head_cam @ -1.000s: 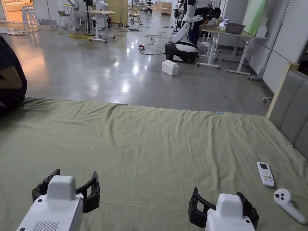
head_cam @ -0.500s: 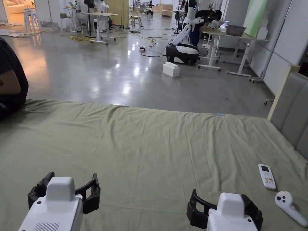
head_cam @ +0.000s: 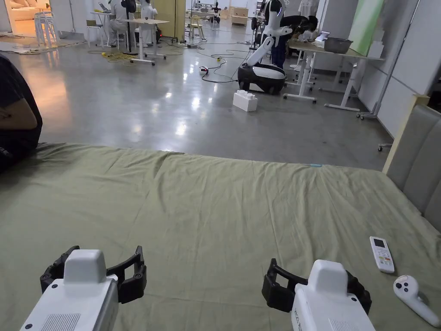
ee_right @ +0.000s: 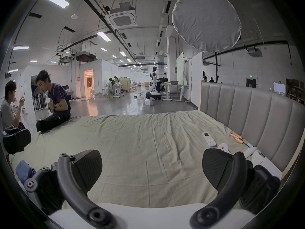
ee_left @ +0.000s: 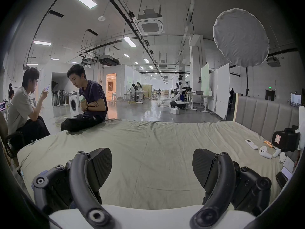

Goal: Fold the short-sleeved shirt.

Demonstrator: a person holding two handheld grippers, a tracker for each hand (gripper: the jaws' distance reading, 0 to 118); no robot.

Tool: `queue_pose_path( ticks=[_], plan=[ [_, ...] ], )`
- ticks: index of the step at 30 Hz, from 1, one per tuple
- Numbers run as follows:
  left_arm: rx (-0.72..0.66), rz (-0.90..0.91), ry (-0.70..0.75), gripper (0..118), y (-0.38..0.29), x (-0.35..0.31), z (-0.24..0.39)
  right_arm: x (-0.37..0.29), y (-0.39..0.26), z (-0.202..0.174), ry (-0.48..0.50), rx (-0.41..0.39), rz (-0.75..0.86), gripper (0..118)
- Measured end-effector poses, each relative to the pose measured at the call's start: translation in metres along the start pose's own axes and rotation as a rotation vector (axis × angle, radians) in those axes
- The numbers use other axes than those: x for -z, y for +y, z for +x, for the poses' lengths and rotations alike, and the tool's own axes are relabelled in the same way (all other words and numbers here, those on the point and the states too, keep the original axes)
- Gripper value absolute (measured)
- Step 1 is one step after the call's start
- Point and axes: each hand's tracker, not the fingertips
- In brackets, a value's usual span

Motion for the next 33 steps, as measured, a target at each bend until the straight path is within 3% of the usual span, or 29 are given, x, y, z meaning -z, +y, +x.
queue_pose_path(
  ticks=[6,12,24,33],
  plan=[
    [-0.025,-0.014,-0.023,104,-0.001,0.002,-0.005,0.004,0.001,-0.005,-0.053,-0.019,-0.012,118],
    [-0.030,-0.021,-0.010,107,-0.002,0.002,-0.008,0.005,0.002,-0.002,-0.002,0.047,-0.052,118],
    [-0.038,-0.026,-0.003,108,-0.003,0.003,-0.011,0.010,0.003,-0.003,-0.024,0.103,-0.146,118],
    [-0.035,-0.048,-0.014,108,-0.005,0.004,-0.009,0.012,-0.001,-0.008,-0.033,0.064,-0.170,118]
  ],
)
